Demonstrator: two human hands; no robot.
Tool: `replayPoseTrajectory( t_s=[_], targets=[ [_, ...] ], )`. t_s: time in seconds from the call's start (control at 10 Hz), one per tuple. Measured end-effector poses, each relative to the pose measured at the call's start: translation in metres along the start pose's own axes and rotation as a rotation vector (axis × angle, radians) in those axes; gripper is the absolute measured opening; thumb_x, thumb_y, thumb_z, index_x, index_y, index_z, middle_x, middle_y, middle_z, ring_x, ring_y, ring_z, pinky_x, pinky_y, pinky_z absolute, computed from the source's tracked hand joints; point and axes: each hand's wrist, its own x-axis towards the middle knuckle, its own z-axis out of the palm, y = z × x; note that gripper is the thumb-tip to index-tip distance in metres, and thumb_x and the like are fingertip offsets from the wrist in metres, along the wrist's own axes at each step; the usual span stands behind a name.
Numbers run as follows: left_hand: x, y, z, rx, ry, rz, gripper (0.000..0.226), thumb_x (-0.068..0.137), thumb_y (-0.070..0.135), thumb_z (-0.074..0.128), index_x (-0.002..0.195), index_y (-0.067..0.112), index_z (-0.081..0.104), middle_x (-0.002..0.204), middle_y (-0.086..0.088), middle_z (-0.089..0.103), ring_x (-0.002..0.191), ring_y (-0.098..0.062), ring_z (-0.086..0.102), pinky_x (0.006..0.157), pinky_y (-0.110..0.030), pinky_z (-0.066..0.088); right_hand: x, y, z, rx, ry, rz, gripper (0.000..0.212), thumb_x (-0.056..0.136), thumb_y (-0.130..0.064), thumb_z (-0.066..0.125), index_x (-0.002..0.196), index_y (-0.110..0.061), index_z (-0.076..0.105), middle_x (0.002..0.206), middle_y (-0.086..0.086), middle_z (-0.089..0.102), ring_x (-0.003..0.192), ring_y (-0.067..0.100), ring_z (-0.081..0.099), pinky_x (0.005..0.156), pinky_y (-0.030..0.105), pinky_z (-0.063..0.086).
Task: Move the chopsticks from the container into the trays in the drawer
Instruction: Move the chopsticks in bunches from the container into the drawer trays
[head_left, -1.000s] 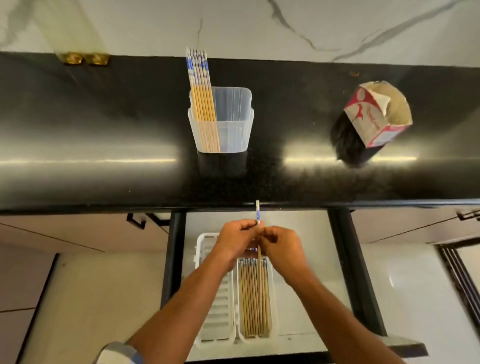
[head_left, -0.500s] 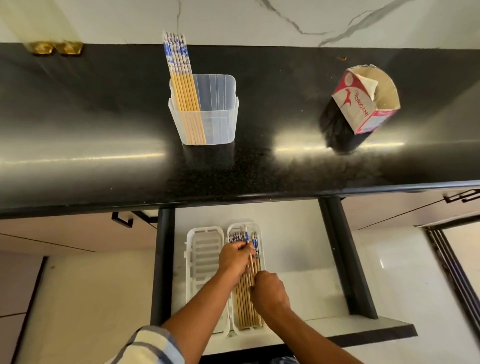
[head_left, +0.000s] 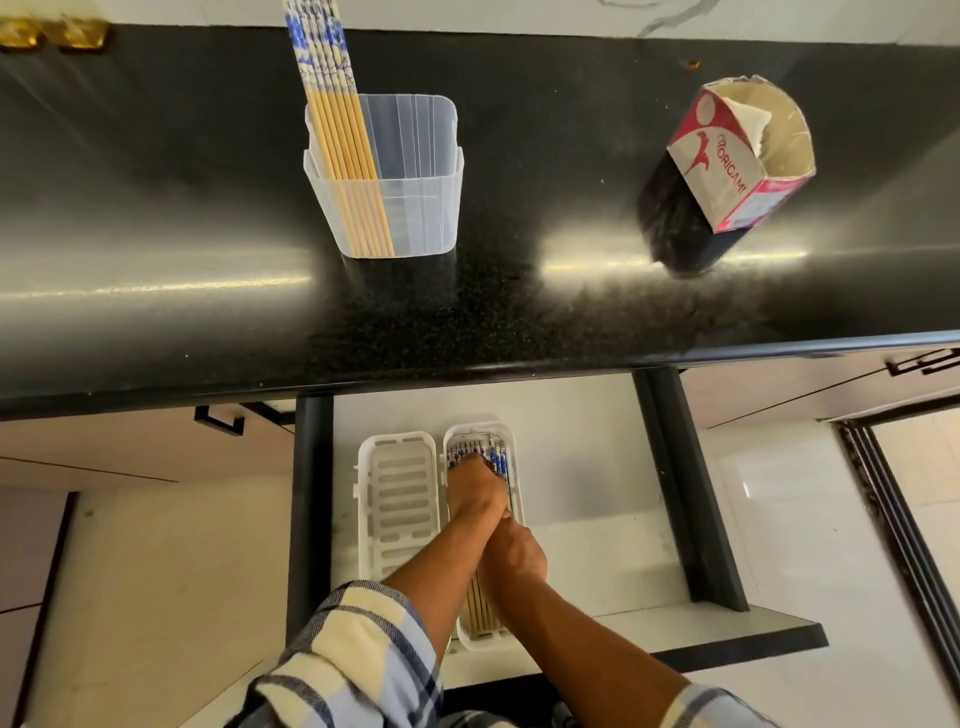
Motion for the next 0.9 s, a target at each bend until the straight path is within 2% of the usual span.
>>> replayPoseTrajectory(
  t_s=[0.1, 0.2, 0.3, 0.4, 0.5, 0.6, 0.7, 0.8, 0.9],
  targets=[
    [0.002, 0.003, 0.002, 0.03, 0.029, -0.001, 0.028, 0.096, 0.012, 0.058, 0.124, 0.009, 0.058, 0.123, -0.013, 0.069, 0.112, -0.03, 0.067, 0.092, -0.037, 0.057, 0.004, -0.001, 0.004, -0.018, -0.003, 0.019, 0.03, 0.101, -0.02, 0.051, 0.13, -0.013, 0.052, 0.121, 0.006, 0.068, 0.105, 0.02, 0.069, 0.088, 0.031, 0.056],
    [-0.001, 0.005, 0.0, 0.029, 0.033, -0.007, 0.025, 0.097, 0.013, 0.059, 0.121, 0.008, 0.058, 0.12, -0.012, 0.07, 0.109, -0.029, 0.069, 0.089, -0.035, 0.058, 0.005, -0.001, 0.007, -0.044, -0.004, 0.016, 0.03, 0.1, -0.021, 0.052, 0.13, -0.015, 0.053, 0.12, 0.005, 0.068, 0.104, 0.019, 0.07, 0.087, 0.031, 0.055],
    [-0.002, 0.004, 0.002, 0.002, 0.034, -0.032, 0.025, 0.096, 0.011, 0.058, 0.121, 0.008, 0.054, 0.116, -0.013, 0.071, 0.099, -0.03, 0.073, 0.084, -0.039, 0.062, 0.003, -0.001, 0.006, -0.064, -0.019, 0.008, 0.026, 0.102, -0.018, 0.05, 0.128, -0.016, 0.055, 0.119, 0.005, 0.069, 0.102, 0.02, 0.07, 0.086, 0.031, 0.056],
    [-0.004, 0.005, 0.0, -0.022, 0.023, -0.047, 0.032, 0.096, 0.006, 0.053, 0.128, 0.008, 0.05, 0.113, -0.015, 0.071, 0.094, -0.032, 0.074, 0.08, -0.042, 0.063, 0.003, 0.001, 0.006, -0.097, -0.027, -0.006, 0.024, 0.102, -0.014, 0.049, 0.125, -0.015, 0.057, 0.117, 0.005, 0.07, 0.101, 0.02, 0.071, 0.087, 0.032, 0.057],
    [-0.013, 0.007, -0.006, 0.004, 0.024, 0.003, 0.042, 0.1, 0.003, 0.044, 0.141, 0.008, 0.042, 0.124, -0.017, 0.067, 0.109, -0.032, 0.069, 0.089, -0.04, 0.059, 0.003, 0.003, 0.008, -0.145, -0.032, -0.06, 0.025, 0.101, -0.014, 0.051, 0.125, -0.014, 0.059, 0.12, 0.006, 0.069, 0.106, 0.02, 0.069, 0.09, 0.032, 0.056],
    [-0.022, 0.006, -0.006, -0.011, 0.042, 0.06, 0.036, 0.106, 0.014, 0.031, 0.14, 0.013, 0.043, 0.126, -0.015, 0.066, 0.111, -0.031, 0.068, 0.091, -0.04, 0.058, 0.001, 0.004, 0.01, -0.191, -0.049, -0.111, 0.027, 0.101, -0.013, 0.052, 0.128, -0.015, 0.058, 0.124, 0.005, 0.067, 0.111, 0.02, 0.066, 0.094, 0.032, 0.053],
    [-0.028, 0.007, -0.007, -0.114, 0.022, 0.041, 0.043, 0.108, 0.036, 0.022, 0.136, 0.018, 0.049, 0.124, -0.012, 0.067, 0.11, -0.03, 0.067, 0.093, -0.042, 0.057, -0.004, 0.004, 0.009, -0.197, -0.047, -0.13, 0.027, 0.102, -0.014, 0.051, 0.129, -0.015, 0.057, 0.124, 0.006, 0.066, 0.111, 0.019, 0.066, 0.095, 0.032, 0.053],
    [-0.026, 0.008, -0.01, -0.169, -0.019, 0.029, 0.046, 0.108, 0.039, 0.023, 0.148, 0.021, 0.038, 0.126, -0.012, 0.065, 0.112, -0.029, 0.067, 0.093, -0.04, 0.057, -0.008, 0.002, 0.007, -0.209, -0.039, -0.14, 0.029, 0.102, -0.014, 0.05, 0.13, -0.014, 0.055, 0.124, 0.006, 0.067, 0.109, 0.02, 0.067, 0.095, 0.032, 0.054],
    [-0.023, 0.004, -0.016, -0.302, -0.095, 0.01, 0.054, 0.107, 0.046, 0.027, 0.15, 0.016, 0.041, 0.135, -0.013, 0.062, 0.12, -0.03, 0.063, 0.086, -0.026, 0.051, -0.01, 0.002, 0.004, -0.215, -0.036, -0.128, 0.03, 0.102, -0.012, 0.051, 0.131, -0.012, 0.052, 0.122, 0.007, 0.067, 0.107, 0.021, 0.069, 0.093, 0.032, 0.056]
  ],
)
